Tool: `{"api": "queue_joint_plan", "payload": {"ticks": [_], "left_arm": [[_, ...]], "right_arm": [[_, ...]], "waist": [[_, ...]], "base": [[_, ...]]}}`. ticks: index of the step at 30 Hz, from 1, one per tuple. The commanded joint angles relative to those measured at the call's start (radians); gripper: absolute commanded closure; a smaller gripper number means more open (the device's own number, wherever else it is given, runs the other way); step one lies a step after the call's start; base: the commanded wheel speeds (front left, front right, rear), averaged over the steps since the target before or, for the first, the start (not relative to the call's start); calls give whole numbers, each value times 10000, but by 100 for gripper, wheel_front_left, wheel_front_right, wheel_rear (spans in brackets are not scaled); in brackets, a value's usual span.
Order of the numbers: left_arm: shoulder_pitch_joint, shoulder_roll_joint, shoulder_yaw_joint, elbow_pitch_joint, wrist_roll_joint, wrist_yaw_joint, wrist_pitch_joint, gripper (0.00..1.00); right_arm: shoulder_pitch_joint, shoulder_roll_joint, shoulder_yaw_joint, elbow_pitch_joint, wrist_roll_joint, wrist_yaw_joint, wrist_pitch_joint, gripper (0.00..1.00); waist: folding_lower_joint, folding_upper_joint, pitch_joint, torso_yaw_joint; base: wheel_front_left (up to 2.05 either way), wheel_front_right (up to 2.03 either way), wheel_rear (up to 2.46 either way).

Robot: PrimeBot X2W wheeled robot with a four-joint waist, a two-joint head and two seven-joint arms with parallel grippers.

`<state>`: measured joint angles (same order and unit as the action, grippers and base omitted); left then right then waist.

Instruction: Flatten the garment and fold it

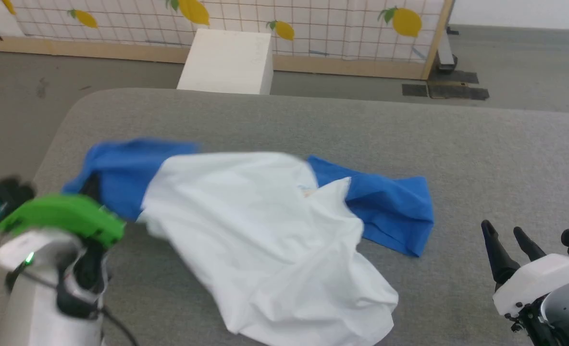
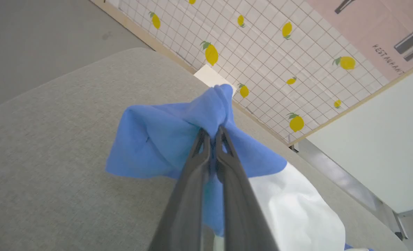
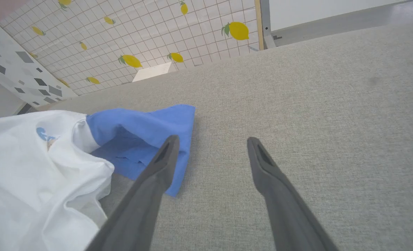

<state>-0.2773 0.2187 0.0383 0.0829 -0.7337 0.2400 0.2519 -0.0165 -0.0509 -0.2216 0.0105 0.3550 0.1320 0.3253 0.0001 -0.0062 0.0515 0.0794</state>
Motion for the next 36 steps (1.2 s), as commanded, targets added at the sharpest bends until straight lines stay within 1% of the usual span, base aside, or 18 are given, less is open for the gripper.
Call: {"api": "queue_joint_plan", "payload": {"ticks": [1, 3, 7, 11, 12, 13, 14, 16, 17, 18, 19, 20, 23, 25, 27, 31, 33, 36], "left_arm": [[500, 42, 320, -58, -142, 259, -142, 100], [1011, -73, 866, 11, -354, 570, -387, 100], [1914, -284, 1347, 733, -731, 764, -404, 100], [2260, -545, 1287, 1591, -1065, 436, -290, 100], [2231, -611, 1329, 1767, -1200, 287, -336, 100], [2166, -656, 1365, 1843, -1263, 165, -459, 67], [2074, -668, 1339, 1881, -1231, 26, -640, 0], [1842, -662, 1326, 1817, -1262, -370, -961, 0], [1748, -572, 1287, 1770, -1155, -549, -1167, 0], [1612, -442, 1242, 1677, -1006, -847, -1505, 0], [1511, -318, 1237, 1570, -799, -1039, -1923, 0], [1431, -155, 1076, 1392, -464, -1354, -2378, 0], [1449, 180, 639, 933, 543, -1910, -3629, 0], [1611, 232, 293, 584, 1237, -2129, -4464, 0], [1853, 120, 136, 326, 1691, -2206, -4868, 0], [2323, -285, 73, -130, 2368, -2292, -5109, 0], [2469, -500, 144, -336, 2640, -2324, -5126, 0], [2558, -841, 344, -600, 2979, -2483, -5131, 0]], "right_arm": [[76, 7, 30, -18, -41, -13, 21, 0], [73, 7, 58, -3, -26, -13, 15, 0], [93, 7, 131, 71, -15, -13, -14, 0], [194, 7, 219, 174, 77, -13, 26, 0], [215, 7, 233, 189, 90, -13, 19, 0], [233, 7, 240, 196, 96, -13, 18, 0], [256, 7, 242, 204, 100, -13, 18, 0], [285, 7, 279, 197, 119, -13, 56, 0], [291, 7, 312, 191, 102, -13, 97, 0], [294, 7, 328, 182, 83, -13, 134, 0], [292, 7, 342, 174, 80, -13, 160, 0], [287, 7, 369, 167, 79, -13, 187, 0], [253, 7, 519, 116, 58, -13, 294, 0], [174, 7, 683, 76, -127, -13, 405, 0], [17, 7, 897, 85, -192, -13, 535, 0], [-626, 7, 1535, 230, -576, -13, 1274, 0], [-1175, -118, 2020, 320, -1093, -13, 1735, 0], [-2178, -378, 2801, 679, -1695, -13, 2327, 0]], "waist": [[-1, 62, -120, 177], [-1, 62, -108, 233], [-1, 62, -104, 299], [-1, 62, -114, 408], [-1, 62, -119, 432], [-1, 62, -122, 464], [-1, 62, -145, 511], [-1, 62, -179, 587], [-1, 62, -191, 613], [-1, 62, -211, 646], [-1, 62, -227, 665], [-1, 62, -268, 687], [-1, 62, -323, 700], [-1, 62, -337, 696], [-1, 62, -325, 676], [-1, 62, -146, 637], [-1, 62, 20, 642], [-1, 62, 333, 703]], "base": [[0, 0, 0], [0, 0, 0], [0, 0, 0], [0, 0, 0], [0, 0, 0], [0, 0, 0], [0, 0, 0], [0, 0, 0], [0, 0, 0], [0, 0, 0], [0, 0, 0], [0, 0, 0], [0, 0, 0], [0, 0, 0], [0, 0, 0], [0, 0, 0], [0, 0, 0], [0, 0, 0]]}}
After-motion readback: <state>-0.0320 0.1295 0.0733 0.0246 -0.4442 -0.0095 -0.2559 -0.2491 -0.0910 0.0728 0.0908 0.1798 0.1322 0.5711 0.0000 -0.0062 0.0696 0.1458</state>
